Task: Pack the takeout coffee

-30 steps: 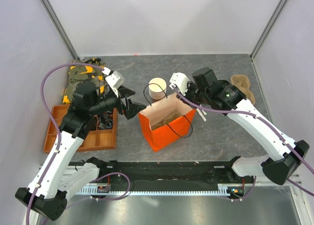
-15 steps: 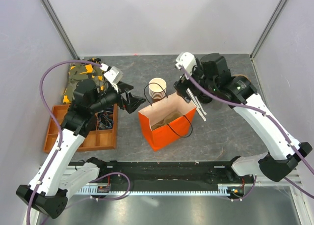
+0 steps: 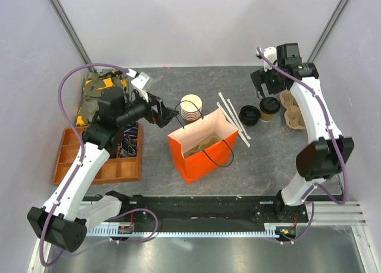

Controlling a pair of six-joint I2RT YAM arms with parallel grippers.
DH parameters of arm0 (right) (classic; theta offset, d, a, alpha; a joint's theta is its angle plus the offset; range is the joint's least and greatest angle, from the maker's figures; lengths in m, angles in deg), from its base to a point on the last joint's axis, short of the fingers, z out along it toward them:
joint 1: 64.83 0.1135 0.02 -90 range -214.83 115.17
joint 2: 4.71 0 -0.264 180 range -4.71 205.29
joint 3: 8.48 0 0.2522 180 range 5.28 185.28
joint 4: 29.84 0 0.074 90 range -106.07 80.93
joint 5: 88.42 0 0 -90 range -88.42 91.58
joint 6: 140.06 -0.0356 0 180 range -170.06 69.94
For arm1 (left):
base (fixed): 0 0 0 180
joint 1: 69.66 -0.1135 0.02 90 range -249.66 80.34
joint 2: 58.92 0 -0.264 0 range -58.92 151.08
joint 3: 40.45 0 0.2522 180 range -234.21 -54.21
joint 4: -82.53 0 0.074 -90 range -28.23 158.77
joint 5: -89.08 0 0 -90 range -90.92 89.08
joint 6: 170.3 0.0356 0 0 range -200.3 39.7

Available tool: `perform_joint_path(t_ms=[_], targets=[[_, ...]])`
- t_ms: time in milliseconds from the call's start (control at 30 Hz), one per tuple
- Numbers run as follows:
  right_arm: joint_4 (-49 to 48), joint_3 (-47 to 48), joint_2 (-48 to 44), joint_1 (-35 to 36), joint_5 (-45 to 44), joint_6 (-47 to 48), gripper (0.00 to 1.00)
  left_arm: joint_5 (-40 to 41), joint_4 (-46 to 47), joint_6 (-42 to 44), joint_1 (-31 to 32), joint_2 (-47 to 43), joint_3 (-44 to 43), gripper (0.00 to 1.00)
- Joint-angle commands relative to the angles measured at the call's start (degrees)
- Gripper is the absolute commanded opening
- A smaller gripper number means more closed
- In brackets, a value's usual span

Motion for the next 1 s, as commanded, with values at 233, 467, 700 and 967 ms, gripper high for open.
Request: perform_joint_path(t_ms=[233, 467, 700, 967], targets=[[0.9, -0.2, 10.0, -9.2, 1.6, 10.1, 0.98, -1.9, 0.9, -6.1, -7.4, 1.7, -4.3, 1.0], [-0.9, -1.0, 12.9, -9.4, 3.9, 12.5, 0.98, -2.8, 0.2, -6.3, -7.6, 2.5, -4.2, 1.0], [-0.7, -1.7, 14.7, -9.5, 5.5, 11.6, 0.98, -3.6, 0.2, -6.0, -7.7, 3.7, -4.8, 1.0], [-2.0, -2.2, 15.4, -9.6, 6.1, 10.3, 0.98, -4.4, 1.1, -6.3, -7.7, 4.9, -5.2, 1.0]])
